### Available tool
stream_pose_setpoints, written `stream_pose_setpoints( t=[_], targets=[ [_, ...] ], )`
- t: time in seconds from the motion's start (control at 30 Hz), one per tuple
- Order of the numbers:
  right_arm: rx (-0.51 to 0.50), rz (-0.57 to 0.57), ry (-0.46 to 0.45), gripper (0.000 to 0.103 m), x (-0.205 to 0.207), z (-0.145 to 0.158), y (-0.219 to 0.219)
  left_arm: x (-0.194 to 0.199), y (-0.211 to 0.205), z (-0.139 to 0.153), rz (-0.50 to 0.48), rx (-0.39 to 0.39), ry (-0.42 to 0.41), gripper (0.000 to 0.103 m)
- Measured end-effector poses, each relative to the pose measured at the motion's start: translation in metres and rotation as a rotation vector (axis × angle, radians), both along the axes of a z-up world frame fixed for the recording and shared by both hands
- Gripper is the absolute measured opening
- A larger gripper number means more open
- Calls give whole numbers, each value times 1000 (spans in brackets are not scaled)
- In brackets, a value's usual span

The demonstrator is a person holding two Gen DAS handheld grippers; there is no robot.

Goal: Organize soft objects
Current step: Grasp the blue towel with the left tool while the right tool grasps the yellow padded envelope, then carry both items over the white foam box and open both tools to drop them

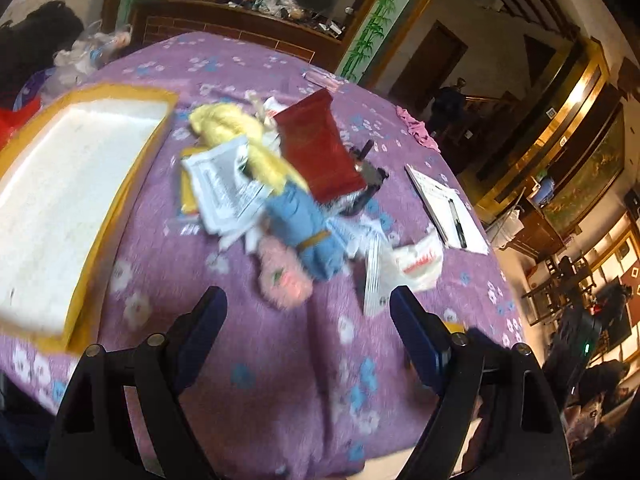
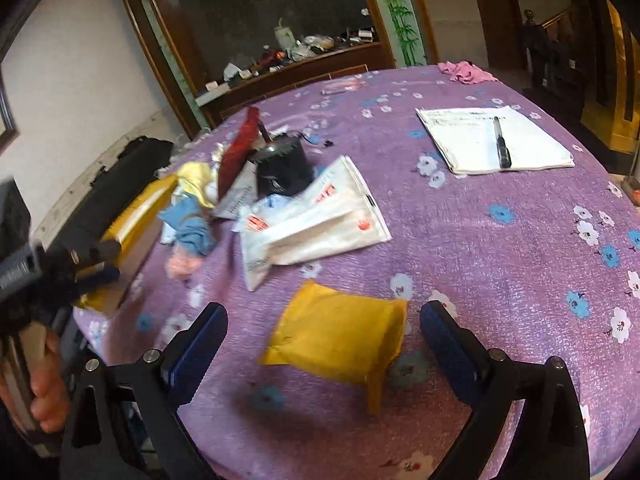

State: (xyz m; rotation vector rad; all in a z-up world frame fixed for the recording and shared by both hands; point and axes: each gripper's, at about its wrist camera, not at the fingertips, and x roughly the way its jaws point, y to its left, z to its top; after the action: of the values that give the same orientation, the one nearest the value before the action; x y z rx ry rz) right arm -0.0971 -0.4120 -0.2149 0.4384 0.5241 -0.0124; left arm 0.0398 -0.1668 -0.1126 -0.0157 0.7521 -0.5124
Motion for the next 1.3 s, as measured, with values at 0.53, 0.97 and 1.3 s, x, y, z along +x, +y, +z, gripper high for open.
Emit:
stream_pose_setpoints(
  t=[0.53, 0.97, 1.3],
  targets=[
    [-68, 76, 33, 61, 37, -31, 20, 28, -31, -28, 28, -59, 63, 17],
    [-91, 20, -66, 50, 11, 9, 33, -17, 66, 5, 1, -342, 105, 17],
    [-130, 175, -152, 50, 13, 60, 104, -24, 178, 8, 186, -457, 4, 17]
  ],
)
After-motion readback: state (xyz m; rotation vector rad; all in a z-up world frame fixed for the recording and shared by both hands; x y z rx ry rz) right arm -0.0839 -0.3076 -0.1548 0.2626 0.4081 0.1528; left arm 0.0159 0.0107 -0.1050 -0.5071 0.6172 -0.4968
